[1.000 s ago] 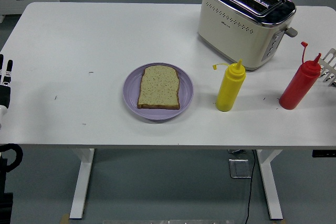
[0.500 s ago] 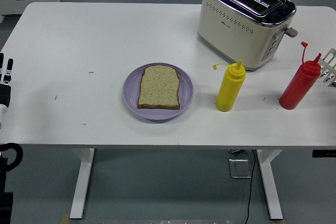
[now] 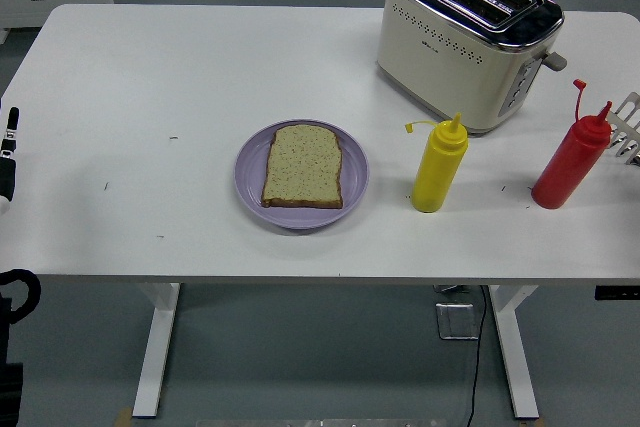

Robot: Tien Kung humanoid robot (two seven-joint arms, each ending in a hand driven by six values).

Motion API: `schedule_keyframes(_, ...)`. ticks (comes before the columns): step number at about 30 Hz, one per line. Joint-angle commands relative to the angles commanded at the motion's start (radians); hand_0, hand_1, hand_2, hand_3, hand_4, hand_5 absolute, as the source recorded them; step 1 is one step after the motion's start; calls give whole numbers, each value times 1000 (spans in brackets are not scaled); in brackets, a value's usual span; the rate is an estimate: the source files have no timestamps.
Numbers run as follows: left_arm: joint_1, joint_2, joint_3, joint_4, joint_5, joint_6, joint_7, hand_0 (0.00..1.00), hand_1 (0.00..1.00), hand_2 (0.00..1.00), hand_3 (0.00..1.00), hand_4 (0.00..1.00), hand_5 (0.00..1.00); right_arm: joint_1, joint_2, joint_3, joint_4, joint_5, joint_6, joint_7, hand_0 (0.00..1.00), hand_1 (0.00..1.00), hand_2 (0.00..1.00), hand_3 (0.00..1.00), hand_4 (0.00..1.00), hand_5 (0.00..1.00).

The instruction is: Pick up the cup,pour liquid into bread,place the cup on the desk

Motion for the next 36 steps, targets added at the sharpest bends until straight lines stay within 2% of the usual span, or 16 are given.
schedule_keyframes(36, -3, 0, 4, 3, -4, 1, -2, 789, 754, 749, 685, 567, 998, -1, 4, 2, -6, 5, -7, 0, 743, 677, 697, 741, 633, 773)
